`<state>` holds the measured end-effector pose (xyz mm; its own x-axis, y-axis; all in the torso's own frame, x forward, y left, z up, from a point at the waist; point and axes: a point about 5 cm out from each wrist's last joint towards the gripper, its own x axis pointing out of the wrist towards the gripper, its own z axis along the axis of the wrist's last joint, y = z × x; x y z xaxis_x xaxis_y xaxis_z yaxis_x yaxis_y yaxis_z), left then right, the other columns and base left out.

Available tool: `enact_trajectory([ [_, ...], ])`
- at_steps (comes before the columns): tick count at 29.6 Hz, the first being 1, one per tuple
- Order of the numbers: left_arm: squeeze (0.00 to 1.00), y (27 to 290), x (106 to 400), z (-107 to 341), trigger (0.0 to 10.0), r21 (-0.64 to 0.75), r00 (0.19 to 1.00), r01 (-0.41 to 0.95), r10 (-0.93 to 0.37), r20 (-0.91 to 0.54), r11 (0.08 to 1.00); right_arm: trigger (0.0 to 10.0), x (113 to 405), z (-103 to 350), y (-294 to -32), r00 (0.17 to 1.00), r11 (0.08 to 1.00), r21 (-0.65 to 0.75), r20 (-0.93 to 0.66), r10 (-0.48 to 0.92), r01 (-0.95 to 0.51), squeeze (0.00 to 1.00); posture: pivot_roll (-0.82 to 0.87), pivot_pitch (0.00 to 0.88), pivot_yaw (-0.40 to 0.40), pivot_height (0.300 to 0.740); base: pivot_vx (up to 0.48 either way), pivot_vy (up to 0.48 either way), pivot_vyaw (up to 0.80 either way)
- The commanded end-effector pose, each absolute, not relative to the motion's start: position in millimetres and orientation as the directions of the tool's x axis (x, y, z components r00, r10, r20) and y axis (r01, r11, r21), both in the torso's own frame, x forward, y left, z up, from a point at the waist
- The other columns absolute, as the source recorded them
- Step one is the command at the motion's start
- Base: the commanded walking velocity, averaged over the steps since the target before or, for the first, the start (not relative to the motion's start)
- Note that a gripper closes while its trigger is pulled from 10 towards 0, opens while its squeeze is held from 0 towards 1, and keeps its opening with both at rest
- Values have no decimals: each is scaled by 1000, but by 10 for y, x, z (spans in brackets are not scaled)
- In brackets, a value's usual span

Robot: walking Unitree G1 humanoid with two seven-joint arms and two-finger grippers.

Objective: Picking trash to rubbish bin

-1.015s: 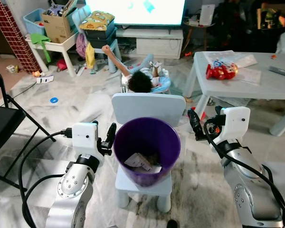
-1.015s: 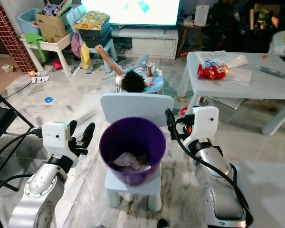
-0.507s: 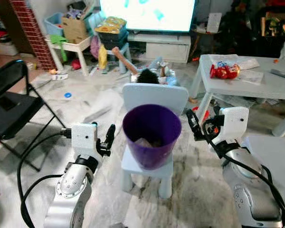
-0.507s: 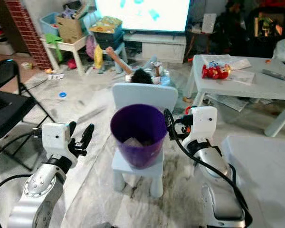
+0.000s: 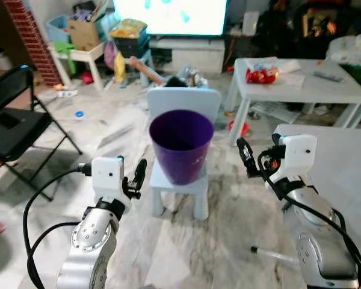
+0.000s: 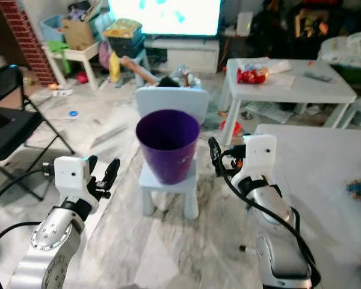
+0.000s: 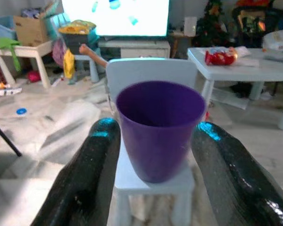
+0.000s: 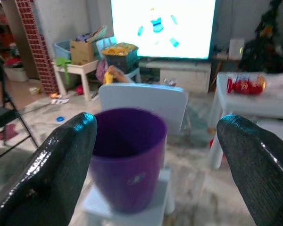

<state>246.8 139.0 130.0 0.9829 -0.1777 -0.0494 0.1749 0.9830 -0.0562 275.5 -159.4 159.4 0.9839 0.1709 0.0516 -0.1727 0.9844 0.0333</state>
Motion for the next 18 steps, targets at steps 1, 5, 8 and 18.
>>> enact_trajectory([
  [1,0,1370,2483,1344,10000,-54,980,194,-196,-30,980,10000,2765,1665,-1605,983,985,31,77,166,-169,1000,44,46,7,740,0,0,0],
  [5,0,1370,2486,1347,10000,-57,980,194,-196,-28,979,10000,2766,1666,-1605,983,985,31,78,166,-169,1000,43,46,6,740,0,0,0],
  [8,0,1372,2493,1353,10000,-62,980,195,-197,-25,979,10000,2768,1670,-1603,983,985,32,78,166,-169,1000,43,46,6,740,0,0,0],
  [18,0,1465,2627,1427,10000,-81,984,176,-176,8,981,10000,2786,1659,-1605,985,986,28,60,164,-166,1000,41,44,1,740,0,0,-480],
])
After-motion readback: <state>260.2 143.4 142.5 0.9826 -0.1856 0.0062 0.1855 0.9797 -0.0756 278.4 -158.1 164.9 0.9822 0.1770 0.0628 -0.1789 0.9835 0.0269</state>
